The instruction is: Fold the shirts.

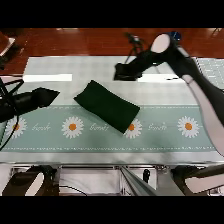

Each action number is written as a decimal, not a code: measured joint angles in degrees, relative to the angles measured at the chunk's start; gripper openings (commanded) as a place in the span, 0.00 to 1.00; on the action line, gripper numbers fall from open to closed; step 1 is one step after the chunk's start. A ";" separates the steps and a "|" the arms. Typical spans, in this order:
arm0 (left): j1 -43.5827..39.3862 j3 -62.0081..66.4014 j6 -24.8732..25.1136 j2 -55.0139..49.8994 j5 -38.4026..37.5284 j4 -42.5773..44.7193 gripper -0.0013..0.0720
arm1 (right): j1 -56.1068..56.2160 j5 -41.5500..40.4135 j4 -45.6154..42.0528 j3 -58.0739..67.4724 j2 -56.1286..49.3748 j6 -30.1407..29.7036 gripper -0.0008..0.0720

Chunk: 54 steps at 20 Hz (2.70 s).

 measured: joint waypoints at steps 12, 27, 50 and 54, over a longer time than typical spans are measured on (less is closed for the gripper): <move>0.02 -4.17 0.22 -0.11 -0.31 -0.04 0.04 | -4.13 -35.74 -3.63 -69.05 43.54 25.46 0.57; 0.00 -4.39 0.22 -0.09 -0.02 -0.07 0.04 | -0.63 -33.48 37.83 -58.75 14.08 -11.08 0.04; 0.02 -4.39 0.20 -0.11 -0.20 -0.07 0.04 | -29.79 5.79 6.01 7.96 16.02 0.44 0.04; 0.00 -4.39 0.20 -0.11 -0.02 -0.07 0.04 | -43.91 13.99 6.08 8.87 19.04 0.92 0.04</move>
